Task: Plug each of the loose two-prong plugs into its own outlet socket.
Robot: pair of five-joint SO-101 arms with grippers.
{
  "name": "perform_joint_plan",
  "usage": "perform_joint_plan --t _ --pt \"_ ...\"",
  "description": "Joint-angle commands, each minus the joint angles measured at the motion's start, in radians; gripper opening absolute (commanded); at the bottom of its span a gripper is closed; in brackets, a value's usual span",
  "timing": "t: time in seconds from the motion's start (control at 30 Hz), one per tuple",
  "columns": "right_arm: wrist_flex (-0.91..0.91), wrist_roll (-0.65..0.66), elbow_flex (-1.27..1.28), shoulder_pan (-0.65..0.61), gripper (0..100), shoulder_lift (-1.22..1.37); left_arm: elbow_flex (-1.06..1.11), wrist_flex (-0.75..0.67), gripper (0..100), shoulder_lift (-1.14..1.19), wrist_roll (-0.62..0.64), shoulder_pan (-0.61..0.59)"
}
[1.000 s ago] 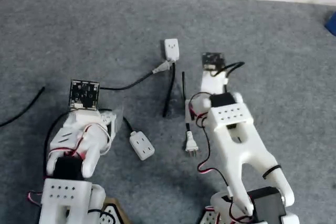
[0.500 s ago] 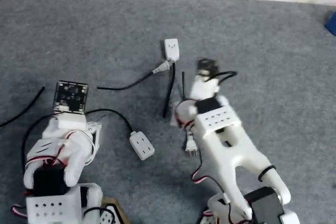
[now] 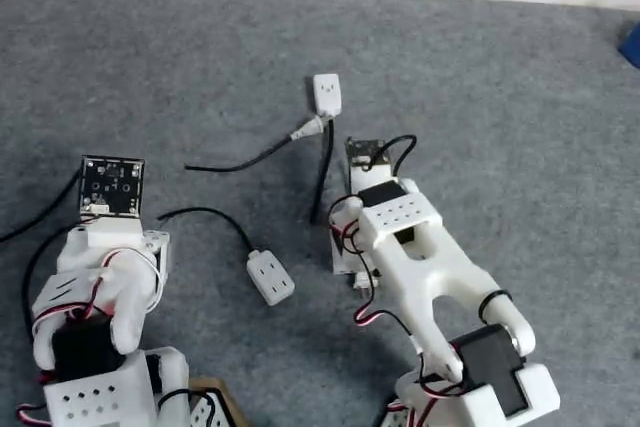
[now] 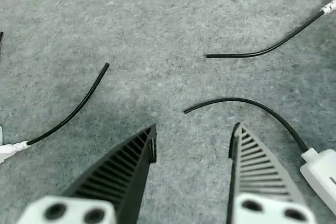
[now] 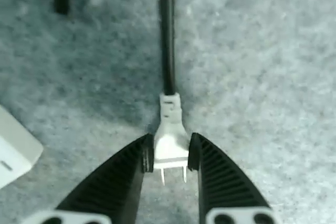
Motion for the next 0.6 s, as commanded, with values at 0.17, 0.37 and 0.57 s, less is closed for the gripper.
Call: perform_joint_plan --t 0.17,0.37,0.57 --pt "-0.082 0.046 -0.042 0.012 11.3 0.091 -0.033 -0.020 23 -0.007 -0.009 -0.013" --pt "-0.122 0.084 -0.076 0.012 11.3 0.133 -0.031 -0.020 23 -0.007 -0.009 -0.013" --pt "-0.125 0.087 -0.113 0.012 11.3 0.136 0.007 -0.021 23 -0.008 -0.011 -0.010"
